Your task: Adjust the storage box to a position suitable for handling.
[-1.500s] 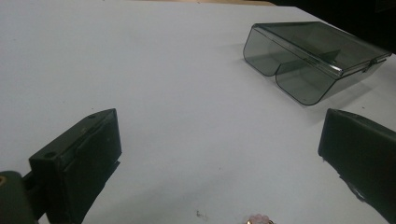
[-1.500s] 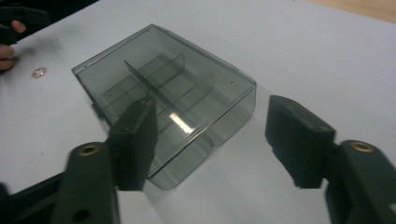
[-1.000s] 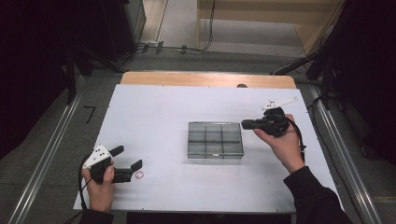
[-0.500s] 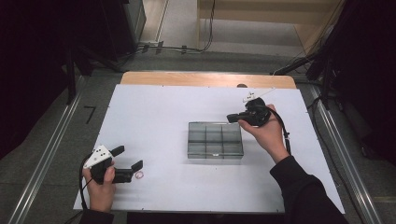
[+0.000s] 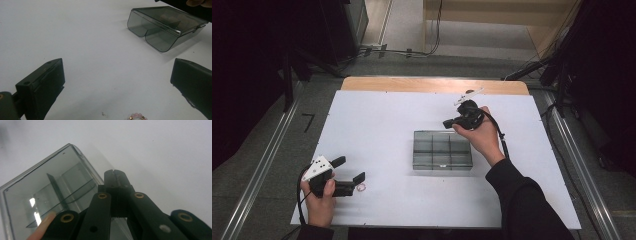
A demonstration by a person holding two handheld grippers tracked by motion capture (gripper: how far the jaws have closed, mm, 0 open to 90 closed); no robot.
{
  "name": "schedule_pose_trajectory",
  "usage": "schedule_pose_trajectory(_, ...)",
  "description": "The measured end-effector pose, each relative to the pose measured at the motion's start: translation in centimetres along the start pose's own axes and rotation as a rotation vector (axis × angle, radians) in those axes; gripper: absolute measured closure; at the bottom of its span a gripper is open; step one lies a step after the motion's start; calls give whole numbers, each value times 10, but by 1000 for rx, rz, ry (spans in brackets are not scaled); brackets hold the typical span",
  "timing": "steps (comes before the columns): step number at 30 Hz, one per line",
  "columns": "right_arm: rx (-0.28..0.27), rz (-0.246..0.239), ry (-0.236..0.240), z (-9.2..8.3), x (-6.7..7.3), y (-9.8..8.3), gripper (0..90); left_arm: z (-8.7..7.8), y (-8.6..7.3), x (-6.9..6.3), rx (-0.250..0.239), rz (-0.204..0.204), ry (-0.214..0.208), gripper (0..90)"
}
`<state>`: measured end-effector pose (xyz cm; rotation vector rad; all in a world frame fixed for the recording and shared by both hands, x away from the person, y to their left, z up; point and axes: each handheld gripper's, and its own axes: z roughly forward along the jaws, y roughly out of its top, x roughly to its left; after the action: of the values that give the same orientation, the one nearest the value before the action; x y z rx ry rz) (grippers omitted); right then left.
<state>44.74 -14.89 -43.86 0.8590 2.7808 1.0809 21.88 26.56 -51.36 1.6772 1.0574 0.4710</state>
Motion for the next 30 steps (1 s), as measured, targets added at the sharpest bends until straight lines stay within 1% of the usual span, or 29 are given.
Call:
schedule_pose_trajectory(5, 24, 21, 1, 11, -5, 5, 880, 0, 0, 0, -1, 0, -2, 0)
schedule_pose_trajectory(10, 49, 47, 3, 20, -7, 8, 880, 0, 0, 1, -5, -6, -5, 0)
schedule_pose_trajectory(15, 82, 72, 1, 26, -9, 9, 880, 0, 0, 1, -1, -2, -6, 0)
schedule_pose_trajectory(17, 90, 67, 2, 28, -11, 8, 880, 0, 0, 1, -1, -2, -7, 0)
schedule_pose_trajectory(21, 113, 91, 15, 31, -14, 6, 880, 0, 0, 1, 0, -2, -7, 0)
schedule_pose_trajectory(23, 122, 87, 27, 33, -14, 5, 880, 0, 0, 0, 0, -2, -6, 0)
schedule_pose_trajectory(26, 123, 85, 30, 33, -14, 5, 881, 0, 0, 0, 0, -2, -6, 0)
schedule_pose_trajectory(30, 110, 89, 45, 33, -15, 4, 881, 0, 0, 0, 1, -2, -6, 0)
